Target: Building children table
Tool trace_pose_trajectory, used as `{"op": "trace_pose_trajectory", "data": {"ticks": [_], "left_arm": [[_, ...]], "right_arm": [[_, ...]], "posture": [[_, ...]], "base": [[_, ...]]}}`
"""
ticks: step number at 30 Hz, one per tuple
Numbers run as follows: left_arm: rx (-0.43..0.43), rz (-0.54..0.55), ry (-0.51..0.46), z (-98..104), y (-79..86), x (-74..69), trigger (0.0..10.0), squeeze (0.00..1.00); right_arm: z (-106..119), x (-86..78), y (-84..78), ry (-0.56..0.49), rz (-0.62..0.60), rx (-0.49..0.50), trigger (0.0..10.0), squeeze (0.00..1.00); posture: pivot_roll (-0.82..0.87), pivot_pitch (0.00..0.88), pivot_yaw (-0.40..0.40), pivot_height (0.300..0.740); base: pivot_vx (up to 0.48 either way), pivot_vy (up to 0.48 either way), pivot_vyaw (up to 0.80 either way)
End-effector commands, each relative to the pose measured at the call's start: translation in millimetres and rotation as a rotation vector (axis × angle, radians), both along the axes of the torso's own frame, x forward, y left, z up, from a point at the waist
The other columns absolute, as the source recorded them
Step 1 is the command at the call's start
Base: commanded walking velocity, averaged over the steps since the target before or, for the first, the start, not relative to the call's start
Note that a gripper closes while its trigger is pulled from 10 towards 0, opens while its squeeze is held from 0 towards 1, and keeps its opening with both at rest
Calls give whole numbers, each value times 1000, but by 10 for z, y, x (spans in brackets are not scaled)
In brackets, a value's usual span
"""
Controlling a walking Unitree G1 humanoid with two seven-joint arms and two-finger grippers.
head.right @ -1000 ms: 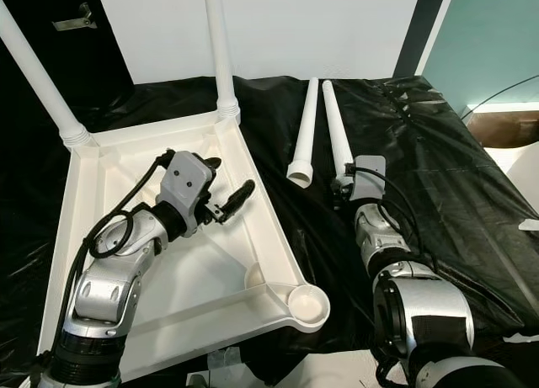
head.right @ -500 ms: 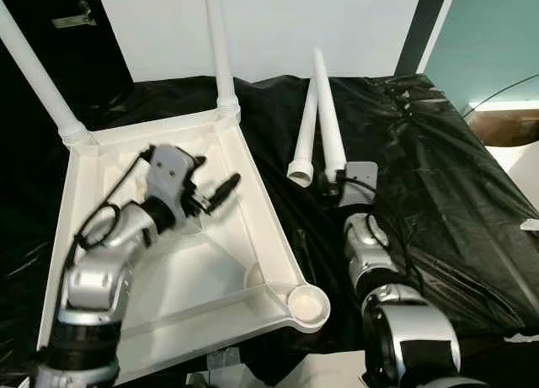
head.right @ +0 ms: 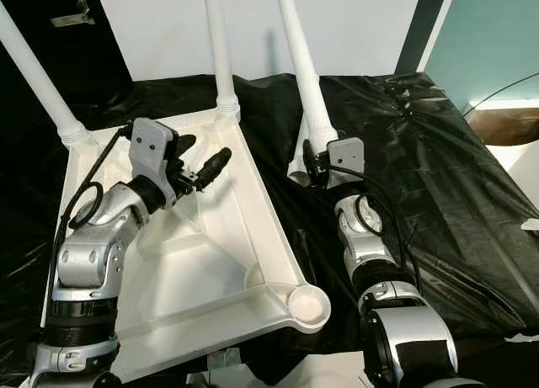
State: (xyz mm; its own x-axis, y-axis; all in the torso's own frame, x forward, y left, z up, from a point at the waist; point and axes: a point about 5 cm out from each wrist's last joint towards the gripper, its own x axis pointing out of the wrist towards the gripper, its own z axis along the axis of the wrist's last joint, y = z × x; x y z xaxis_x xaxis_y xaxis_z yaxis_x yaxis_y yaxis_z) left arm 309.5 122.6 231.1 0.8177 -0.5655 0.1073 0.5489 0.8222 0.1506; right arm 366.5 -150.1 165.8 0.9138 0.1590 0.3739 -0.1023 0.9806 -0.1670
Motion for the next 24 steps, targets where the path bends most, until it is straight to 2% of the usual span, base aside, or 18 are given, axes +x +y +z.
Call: {"op": "trace_pose_trajectory", "data": {"ticks": [1, 2, 3, 4, 5, 6, 8, 10, 13, 16, 18, 19, 20, 21, 22, 23, 24], "left_arm": [[-57, 47, 18, 20, 24, 37, 10000, 0], [-57, 47, 18, 20, 24, 37, 10000, 0], [-63, 21, 14, 53, 25, 47, 10000, 55], [-63, 21, 14, 53, 25, 47, 10000, 55], [-78, -4, 10, 91, 29, 60, 10000, 933], [-84, -18, 3, 130, 40, 76, 10000, 1000], [-84, -18, 3, 130, 40, 76, 10000, 1000], [-110, -50, -11, 205, 59, 105, 10000, 1000], [-110, -50, -11, 205, 59, 105, 10000, 1000], [-136, -69, -14, 257, 83, 142, 10000, 1000], [-136, -69, -14, 257, 83, 142, 10000, 1000], [-167, -91, -10, 283, 93, 151, 10000, 796], [-167, -91, -10, 283, 93, 151, 10000, 796], [-213, -118, -11, 320, 110, 154, 10000, 0], [-213, -118, -11, 320, 110, 154, 10000, 0], [-278, -158, -7, 365, 138, 150, 10000, 0], [-278, -158, -7, 365, 138, 150, 10000, 0]], "right_arm": [[218, 2, 69, -110, 35, -33, 10000, 0], [218, 2, 69, -110, 35, -33, 10000, 0], [382, -3, 122, -183, 66, -53, 10000, 0], [382, -3, 122, -183, 66, -53, 10000, 0], [549, -13, 172, -254, 94, -68, 10000, 0], [699, -23, 211, -313, 115, -68, 10000, 0], [699, -23, 211, -313, 115, -68, 10000, 0], [901, -48, 278, -387, 150, -71, 10000, 0], [901, -48, 278, -387, 150, -71, 10000, 0], [1060, -73, 330, -448, 178, -77, 10000, 0], [1060, -73, 330, -448, 178, -77, 10000, 0], [1113, -85, 359, -469, 197, -82, 10000, 0], [1113, -85, 359, -469, 197, -82, 10000, 0], [1127, -93, 389, -473, 220, -85, 10000, 0], [1127, -93, 389, -473, 220, -85, 10000, 0], [1086, -101, 415, -460, 241, -95, 10000, 0], [1086, -101, 415, -460, 241, -95, 10000, 0]], "posture": [[111, 27, -6, 740], [111, 27, -6, 740], [107, 22, -1, 740], [107, 22, -1, 740], [108, 18, -1, 740], [108, 17, 0, 740], [108, 17, 0, 740], [105, 11, 5, 740], [105, 11, 5, 740], [102, 8, 9, 740], [102, 8, 9, 740], [101, 7, 10, 740], [101, 7, 10, 740], [101, 4, 10, 740], [101, 4, 10, 740], [101, 4, 10, 740], [101, 4, 10, 740]], "base": [[0, 0, 0], [0, 0, 0], [0, 0, 0], [0, 0, 0], [0, 0, 0], [0, 0, 0], [0, 0, 0], [0, 0, 0], [0, 0, 0], [0, 0, 0], [0, 0, 0], [0, 0, 0], [0, 0, 0], [0, 0, 0], [0, 0, 0], [0, 0, 0], [0, 0, 0]]}}
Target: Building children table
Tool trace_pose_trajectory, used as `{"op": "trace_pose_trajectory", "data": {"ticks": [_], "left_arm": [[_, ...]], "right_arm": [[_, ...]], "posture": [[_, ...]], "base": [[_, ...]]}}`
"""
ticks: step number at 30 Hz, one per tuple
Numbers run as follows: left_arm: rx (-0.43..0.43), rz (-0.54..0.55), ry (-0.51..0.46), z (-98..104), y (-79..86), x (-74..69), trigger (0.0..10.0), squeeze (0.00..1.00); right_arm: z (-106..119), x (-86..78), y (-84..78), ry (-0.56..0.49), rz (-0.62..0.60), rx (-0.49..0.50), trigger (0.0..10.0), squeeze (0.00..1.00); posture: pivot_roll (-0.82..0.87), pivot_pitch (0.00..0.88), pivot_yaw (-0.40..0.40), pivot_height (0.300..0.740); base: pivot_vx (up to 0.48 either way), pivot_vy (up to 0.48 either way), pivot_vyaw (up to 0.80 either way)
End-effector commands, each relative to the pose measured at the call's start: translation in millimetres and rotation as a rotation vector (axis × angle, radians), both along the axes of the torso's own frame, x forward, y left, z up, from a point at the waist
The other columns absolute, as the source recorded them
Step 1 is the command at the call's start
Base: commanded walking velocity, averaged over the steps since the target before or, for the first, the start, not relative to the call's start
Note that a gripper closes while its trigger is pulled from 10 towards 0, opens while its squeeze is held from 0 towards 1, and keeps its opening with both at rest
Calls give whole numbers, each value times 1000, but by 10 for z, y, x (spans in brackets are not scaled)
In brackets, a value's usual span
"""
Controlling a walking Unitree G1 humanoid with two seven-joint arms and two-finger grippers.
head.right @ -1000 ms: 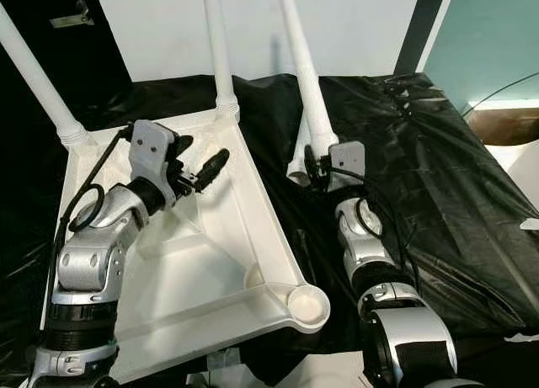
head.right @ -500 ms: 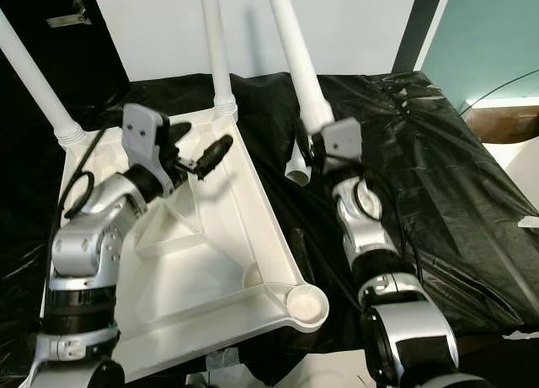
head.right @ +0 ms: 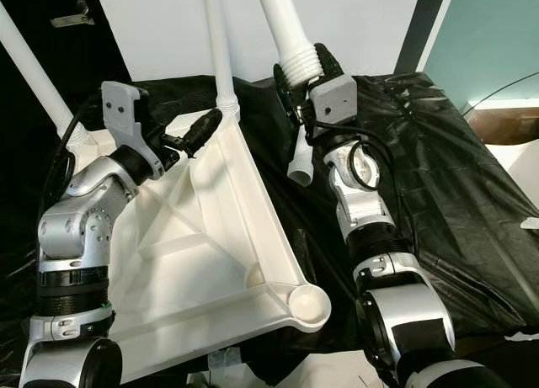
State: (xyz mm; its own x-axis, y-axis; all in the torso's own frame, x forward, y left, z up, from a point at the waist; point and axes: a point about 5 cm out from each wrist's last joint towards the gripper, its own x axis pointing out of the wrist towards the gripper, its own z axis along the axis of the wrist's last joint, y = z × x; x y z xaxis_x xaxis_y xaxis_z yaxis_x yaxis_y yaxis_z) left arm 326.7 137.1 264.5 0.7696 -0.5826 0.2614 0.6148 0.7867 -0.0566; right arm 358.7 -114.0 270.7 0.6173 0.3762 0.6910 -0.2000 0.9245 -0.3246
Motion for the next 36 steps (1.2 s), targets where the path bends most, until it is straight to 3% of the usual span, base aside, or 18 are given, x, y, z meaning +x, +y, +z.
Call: {"op": "trace_pose_trajectory", "data": {"ticks": [1, 9, 13, 20, 26, 36], "left_arm": [[-70, -116, -18, 69, 18, -35, 10000, 0], [-213, -225, 23, 130, 53, 15, 10000, 0], [-163, -220, 61, 86, -4, 114, 10000, 0], [-153, -221, 92, 60, -40, 165, 10000, 0], [-192, -240, 120, 90, -93, 227, 10000, 0], [-275, -257, 108, 257, -21, 306, 10000, 0]], "right_arm": [[-24, -31, 74, -2, 42, -18, 10000, 0], [-332, -120, 168, 90, 116, -97, 10000, 0], [-473, -173, 259, 133, 170, -137, 10000, 0], [-525, -207, 314, 147, 198, -150, 10000, 0], [-633, -309, 426, 179, 260, -175, 10000, 0], [-830, -426, 452, 240, 306, -225, 10000, 0]], "posture": [[103, 2, 11, 740], [101, 6, 15, 740], [93, 15, 20, 740], [89, 17, 23, 740], [82, 22, 28, 740], [82, 22, 28, 740]], "base": [[0, 0, 0], [0, 0, 0], [0, 0, 0], [0, 0, 0], [0, 0, 0], [0, 0, 0]]}}
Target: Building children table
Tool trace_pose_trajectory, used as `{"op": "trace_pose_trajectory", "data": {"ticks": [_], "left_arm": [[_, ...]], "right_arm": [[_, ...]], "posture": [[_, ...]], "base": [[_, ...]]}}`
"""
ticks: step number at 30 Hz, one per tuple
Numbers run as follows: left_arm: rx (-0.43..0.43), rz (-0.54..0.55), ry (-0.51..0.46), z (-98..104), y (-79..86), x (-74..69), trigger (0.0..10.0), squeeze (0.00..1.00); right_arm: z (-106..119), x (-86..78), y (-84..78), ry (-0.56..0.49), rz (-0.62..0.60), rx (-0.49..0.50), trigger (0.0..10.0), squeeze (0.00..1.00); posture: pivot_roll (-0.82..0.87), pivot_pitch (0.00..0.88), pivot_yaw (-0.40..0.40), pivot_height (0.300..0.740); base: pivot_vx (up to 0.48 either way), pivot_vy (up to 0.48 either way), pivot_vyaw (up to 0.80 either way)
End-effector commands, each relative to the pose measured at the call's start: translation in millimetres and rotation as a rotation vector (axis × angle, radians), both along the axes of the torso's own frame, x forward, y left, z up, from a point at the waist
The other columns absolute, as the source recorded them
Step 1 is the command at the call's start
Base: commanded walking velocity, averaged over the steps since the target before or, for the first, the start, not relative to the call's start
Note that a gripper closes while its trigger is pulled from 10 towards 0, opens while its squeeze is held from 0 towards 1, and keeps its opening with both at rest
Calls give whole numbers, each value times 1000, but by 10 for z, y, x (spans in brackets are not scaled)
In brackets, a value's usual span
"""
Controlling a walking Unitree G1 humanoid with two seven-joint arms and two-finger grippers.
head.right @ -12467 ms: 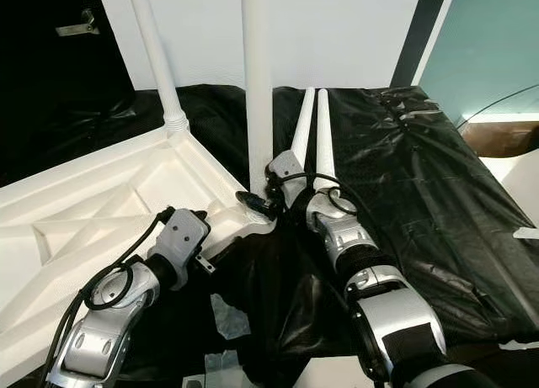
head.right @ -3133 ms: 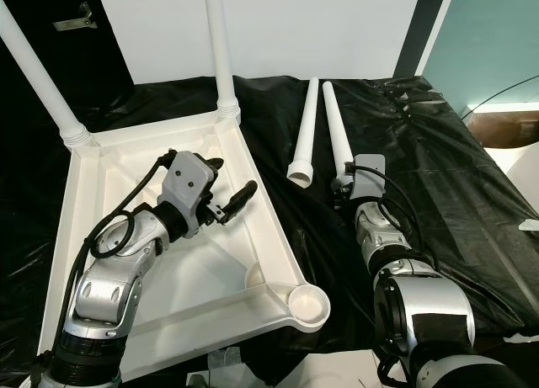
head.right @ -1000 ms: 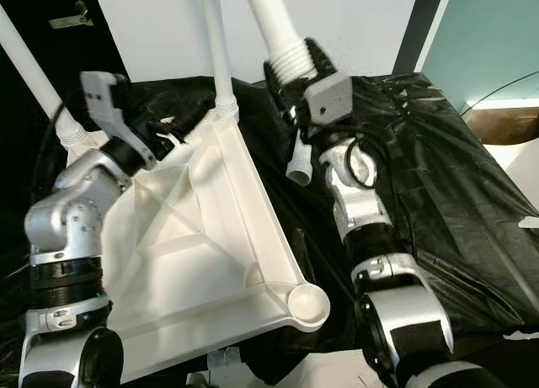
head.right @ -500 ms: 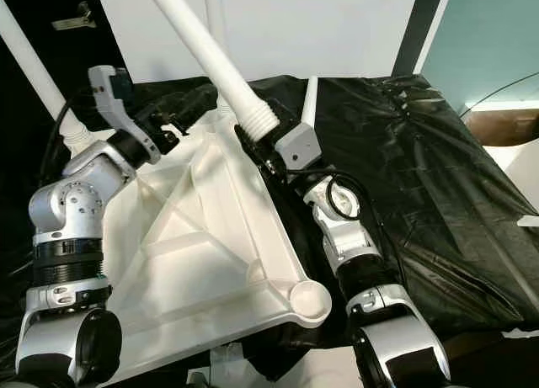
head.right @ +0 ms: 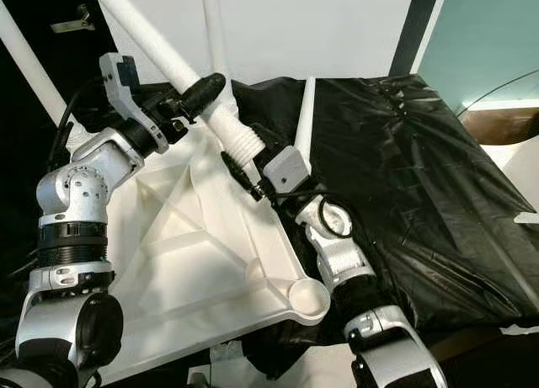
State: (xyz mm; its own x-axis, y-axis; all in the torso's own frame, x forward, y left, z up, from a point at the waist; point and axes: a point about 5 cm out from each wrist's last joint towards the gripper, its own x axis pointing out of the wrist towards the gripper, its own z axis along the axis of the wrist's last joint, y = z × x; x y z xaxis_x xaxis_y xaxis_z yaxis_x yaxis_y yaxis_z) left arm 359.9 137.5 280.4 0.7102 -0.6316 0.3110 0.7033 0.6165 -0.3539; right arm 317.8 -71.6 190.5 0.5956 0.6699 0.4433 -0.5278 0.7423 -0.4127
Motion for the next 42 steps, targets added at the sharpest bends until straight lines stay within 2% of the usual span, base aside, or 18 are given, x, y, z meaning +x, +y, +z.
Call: {"op": "trace_pose_trajectory", "data": {"ticks": [1, 16, 20, 21, 24, 25, 26, 27, 28, 38, 39, 40, 42], "left_arm": [[-21, -78, -60, 110, -17, -19, 10000, 0], [-49, -20, -24, 169, 81, 129, 10000, 0], [-58, 17, 12, 168, 138, 214, 10000, 0], [-61, 52, 34, 160, 185, 260, 4784, 0], [-65, 75, 47, 157, 221, 291, 4980, 0], [-70, 98, 59, 160, 260, 313, 10000, 0], [-79, 105, 59, 175, 292, 319, 2039, 0], [-79, 105, 59, 175, 292, 319, 2039, 0], [-89, 106, 57, 186, 312, 321, 0, 0], [-90, 71, 60, 162, 265, 315, 0, 0], [-86, 64, 53, 156, 245, 319, 0, 0], [-86, 68, 51, 161, 242, 325, 0, 0], [-86, 68, 51, 161, 242, 325, 0, 0]], "right_arm": [[-42, -24, 25, 16, 21, -24, 10000, 0], [-140, -126, 21, 38, 35, -45, 10000, 0], [-142, -149, 13, 47, 34, -41, 10000, 0], [-137, -154, 15, 48, 35, -39, 10000, 0], [-133, -158, 17, 48, 35, -38, 10000, 0], [-133, -163, 18, 47, 36, -39, 10000, 0], [-135, -167, 19, 45, 37, -41, 10000, 0], [-135, -167, 19, 45, 37, -41, 10000, 0], [-140, -173, 19, 46, 36, -42, 10000, 0], [-134, -157, -12, 55, 5, -25, 10000, 0], [-135, -141, -38, 65, -20, -11, 10000, 392], [-140, -134, -49, 75, -30, -2, 10000, 1000], [-140, -134, -49, 75, -30, -2, 10000, 1000]], "posture": [[81, 23, 29, 740], [80, 24, 29, 740], [76, 28, 33, 740], [76, 28, 33, 740], [76, 28, 33, 740], [77, 28, 34, 740], [78, 28, 33, 740], [78, 28, 33, 740], [78, 26, 35, 740], [76, 28, 39, 740], [75, 27, 42, 740], [75, 27, 42, 740], [75, 27, 42, 740]], "base": [[0, 0, 0], [0, 0, 0], [0, 0, 0], [0, 0, 0], [0, 0, 0], [0, 0, 0], [0, 0, 0], [0, 0, 0], [0, 0, 0], [0, 0, 0], [0, 0, 0], [0, 0, 0], [0, 0, 0]]}}
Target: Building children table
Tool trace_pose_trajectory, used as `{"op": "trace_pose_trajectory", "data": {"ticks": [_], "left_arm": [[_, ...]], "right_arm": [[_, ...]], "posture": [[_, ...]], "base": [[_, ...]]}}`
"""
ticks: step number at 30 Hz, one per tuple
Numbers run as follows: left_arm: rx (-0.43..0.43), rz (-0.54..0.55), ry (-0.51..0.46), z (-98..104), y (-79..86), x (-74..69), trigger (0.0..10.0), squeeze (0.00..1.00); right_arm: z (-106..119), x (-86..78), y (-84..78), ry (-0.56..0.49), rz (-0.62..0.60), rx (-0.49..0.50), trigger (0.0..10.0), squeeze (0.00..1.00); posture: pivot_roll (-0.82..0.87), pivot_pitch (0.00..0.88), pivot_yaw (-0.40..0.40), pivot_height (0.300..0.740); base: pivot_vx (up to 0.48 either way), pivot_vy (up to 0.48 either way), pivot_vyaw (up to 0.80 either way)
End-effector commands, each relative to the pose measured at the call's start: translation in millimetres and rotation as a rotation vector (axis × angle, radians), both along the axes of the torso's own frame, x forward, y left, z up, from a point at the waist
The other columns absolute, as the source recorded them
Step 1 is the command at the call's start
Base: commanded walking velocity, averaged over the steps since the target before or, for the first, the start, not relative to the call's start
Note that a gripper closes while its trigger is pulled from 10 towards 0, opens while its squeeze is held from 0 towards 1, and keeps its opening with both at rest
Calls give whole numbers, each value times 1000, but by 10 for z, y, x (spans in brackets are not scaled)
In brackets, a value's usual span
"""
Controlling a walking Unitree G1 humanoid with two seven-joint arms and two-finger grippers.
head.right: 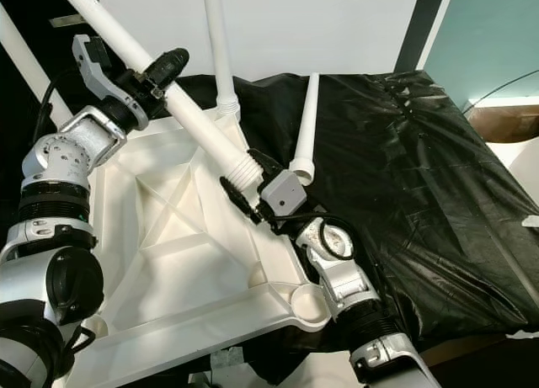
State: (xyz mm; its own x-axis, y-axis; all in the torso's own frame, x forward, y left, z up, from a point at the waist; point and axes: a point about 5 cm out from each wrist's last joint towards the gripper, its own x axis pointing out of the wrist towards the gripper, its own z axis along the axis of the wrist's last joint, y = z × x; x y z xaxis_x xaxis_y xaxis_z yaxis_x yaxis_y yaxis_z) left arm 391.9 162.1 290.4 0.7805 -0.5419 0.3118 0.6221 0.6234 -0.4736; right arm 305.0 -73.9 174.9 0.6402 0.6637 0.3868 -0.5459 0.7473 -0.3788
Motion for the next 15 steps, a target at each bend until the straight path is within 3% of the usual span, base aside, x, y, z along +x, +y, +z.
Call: {"op": "trace_pose_trajectory", "data": {"ticks": [1, 7, 8, 9, 10, 12, 13, 14, 15], "left_arm": [[19, -7, -35, 70, -9, 3, 0, 0], [55, 5, -96, 142, -78, -54, 0, 0], [59, 6, -109, 157, -103, -72, 0, 0], [59, 6, -109, 157, -103, -72, 0, 0], [64, 11, -124, 173, -136, -97, 0, 0], [73, 18, -137, 188, -176, -122, 0, 0], [93, 30, -151, 197, -220, -144, 4392, 0], [93, 30, -151, 197, -220, -144, 4392, 0], [116, 39, -167, 199, -284, -175, 10000, 0]], "right_arm": [[12, -4, -33, 2, -17, 14, 10000, 1000], [4, 2, -43, 36, -40, 38, 10000, 1000], [6, 3, -45, 41, -41, 39, 10000, 773], [6, 3, -45, 41, -41, 39, 10000, 773], [13, 10, -41, 50, -40, 39, 10000, 0], [27, 21, -31, 62, -34, 41, 10000, 0], [45, 36, -15, 73, -29, 39, 10000, 0], [45, 36, -15, 73, -29, 39, 10000, 0], [69, 62, 2, 85, -33, 35, 10000, 0]], "posture": [[74, 26, 43, 740], [71, 22, 43, 740], [71, 21, 42, 740], [71, 21, 42, 740], [71, 19, 42, 740], [70, 18, 41, 740], [70, 18, 41, 740], [70, 18, 41, 740], [73, 18, 39, 740]], "base": [[0, 0, 0], [0, 0, 0], [0, 0, 0], [0, 0, 0], [0, 0, 0], [0, 0, 0], [0, 0, 0], [0, 0, 0], [0, 0, 0]]}}
